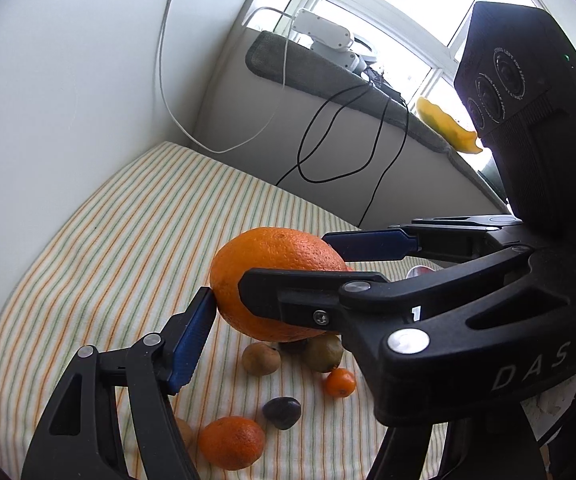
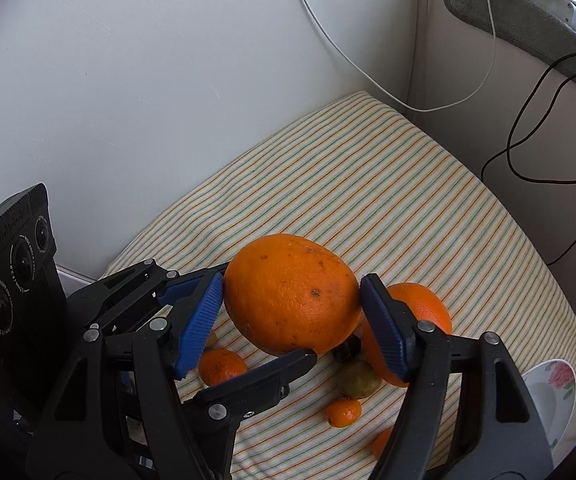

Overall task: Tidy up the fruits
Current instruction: 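Close the right gripper around the large orange and lift it, then carry the large orange in the right gripper over the white floral bowl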

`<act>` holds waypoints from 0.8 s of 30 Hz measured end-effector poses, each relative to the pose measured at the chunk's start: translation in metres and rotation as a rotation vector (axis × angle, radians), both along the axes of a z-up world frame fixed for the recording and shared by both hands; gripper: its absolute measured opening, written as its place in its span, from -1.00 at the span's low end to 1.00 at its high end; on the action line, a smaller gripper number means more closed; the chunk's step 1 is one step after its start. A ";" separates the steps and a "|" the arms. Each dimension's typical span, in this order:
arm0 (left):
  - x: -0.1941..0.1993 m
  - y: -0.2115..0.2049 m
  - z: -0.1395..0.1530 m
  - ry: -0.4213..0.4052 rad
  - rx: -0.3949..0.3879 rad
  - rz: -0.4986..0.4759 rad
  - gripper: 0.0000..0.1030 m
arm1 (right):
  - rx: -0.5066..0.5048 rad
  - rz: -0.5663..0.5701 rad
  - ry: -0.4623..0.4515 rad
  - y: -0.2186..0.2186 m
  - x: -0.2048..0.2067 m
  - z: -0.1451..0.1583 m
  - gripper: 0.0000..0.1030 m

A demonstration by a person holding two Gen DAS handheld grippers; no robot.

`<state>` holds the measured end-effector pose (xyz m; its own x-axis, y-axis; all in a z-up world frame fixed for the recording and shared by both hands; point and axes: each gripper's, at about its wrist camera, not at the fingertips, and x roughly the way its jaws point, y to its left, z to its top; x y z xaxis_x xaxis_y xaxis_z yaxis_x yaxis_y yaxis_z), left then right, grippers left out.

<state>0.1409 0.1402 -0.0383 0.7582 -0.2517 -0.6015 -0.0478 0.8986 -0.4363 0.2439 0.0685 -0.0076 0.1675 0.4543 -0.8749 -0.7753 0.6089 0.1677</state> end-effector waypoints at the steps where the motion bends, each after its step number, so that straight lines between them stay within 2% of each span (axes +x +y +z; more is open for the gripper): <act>1: -0.002 -0.003 0.002 -0.005 0.002 -0.004 0.34 | 0.003 -0.003 -0.005 -0.004 -0.002 0.004 0.43; 11: -0.009 -0.044 0.026 -0.041 0.021 -0.055 0.33 | 0.028 -0.051 -0.043 -0.051 -0.019 0.038 0.43; 24: 0.000 -0.108 0.034 -0.049 0.024 -0.158 0.33 | 0.039 -0.146 -0.049 -0.123 -0.032 0.053 0.43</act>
